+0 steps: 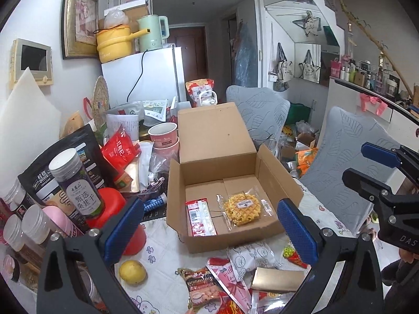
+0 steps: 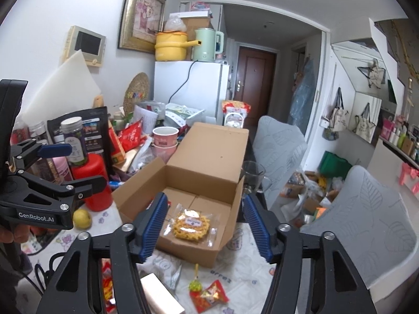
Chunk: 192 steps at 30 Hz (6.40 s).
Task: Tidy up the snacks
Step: 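Withdraw both tools from the box back over the table snacks, then grasp the red snack bag with the left tool while the right tool grasps the silver chip bag, then lift the red bag with the left tool while the right tool lifts the silver bag toward the box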
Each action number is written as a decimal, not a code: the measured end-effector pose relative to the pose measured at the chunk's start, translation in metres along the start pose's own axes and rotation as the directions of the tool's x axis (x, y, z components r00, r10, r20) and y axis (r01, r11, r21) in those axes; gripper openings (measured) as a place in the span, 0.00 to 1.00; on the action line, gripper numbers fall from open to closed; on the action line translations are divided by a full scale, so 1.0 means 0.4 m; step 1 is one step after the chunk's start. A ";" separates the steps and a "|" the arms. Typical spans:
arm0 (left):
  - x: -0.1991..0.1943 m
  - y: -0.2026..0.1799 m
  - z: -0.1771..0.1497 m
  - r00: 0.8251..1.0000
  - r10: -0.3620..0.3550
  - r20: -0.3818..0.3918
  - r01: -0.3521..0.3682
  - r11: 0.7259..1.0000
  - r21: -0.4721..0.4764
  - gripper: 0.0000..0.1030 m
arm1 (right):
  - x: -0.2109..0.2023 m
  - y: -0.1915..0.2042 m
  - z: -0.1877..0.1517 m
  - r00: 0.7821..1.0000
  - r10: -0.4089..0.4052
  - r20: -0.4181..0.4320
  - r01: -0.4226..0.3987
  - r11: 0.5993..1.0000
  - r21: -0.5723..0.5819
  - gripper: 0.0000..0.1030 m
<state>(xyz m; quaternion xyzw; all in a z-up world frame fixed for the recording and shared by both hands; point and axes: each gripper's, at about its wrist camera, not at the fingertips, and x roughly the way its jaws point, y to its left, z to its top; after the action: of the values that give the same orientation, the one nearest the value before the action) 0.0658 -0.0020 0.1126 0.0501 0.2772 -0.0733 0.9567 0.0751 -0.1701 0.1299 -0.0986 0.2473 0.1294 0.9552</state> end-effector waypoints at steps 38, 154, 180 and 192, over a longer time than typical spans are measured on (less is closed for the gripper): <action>-0.139 -0.064 -0.291 0.983 -0.123 -0.135 0.121 0.992 -0.023 1.00 | -0.136 0.082 -0.291 0.987 0.097 -0.130 -0.081 0.990 0.119 0.66; 0.091 -0.057 -0.574 0.859 -0.291 -0.422 0.226 0.954 -0.198 0.44 | 0.060 0.122 -0.568 0.834 0.313 -0.455 -0.261 0.949 0.175 0.36; -0.053 -0.080 -0.476 0.922 -0.292 -0.256 0.255 0.953 -0.165 0.44 | -0.066 0.121 -0.503 0.900 0.353 -0.258 -0.292 0.925 0.245 0.34; -0.090 -0.085 -0.367 0.945 -0.303 -0.126 0.284 0.947 -0.148 0.44 | -0.091 0.096 -0.409 0.929 0.332 -0.161 -0.293 0.930 0.221 0.34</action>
<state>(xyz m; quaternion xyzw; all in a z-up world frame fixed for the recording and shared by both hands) -0.0467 -0.0112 0.0066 -0.0480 0.3555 -0.1934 0.9132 -0.0401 -0.1824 0.0027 0.0232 0.3640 0.2455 0.8981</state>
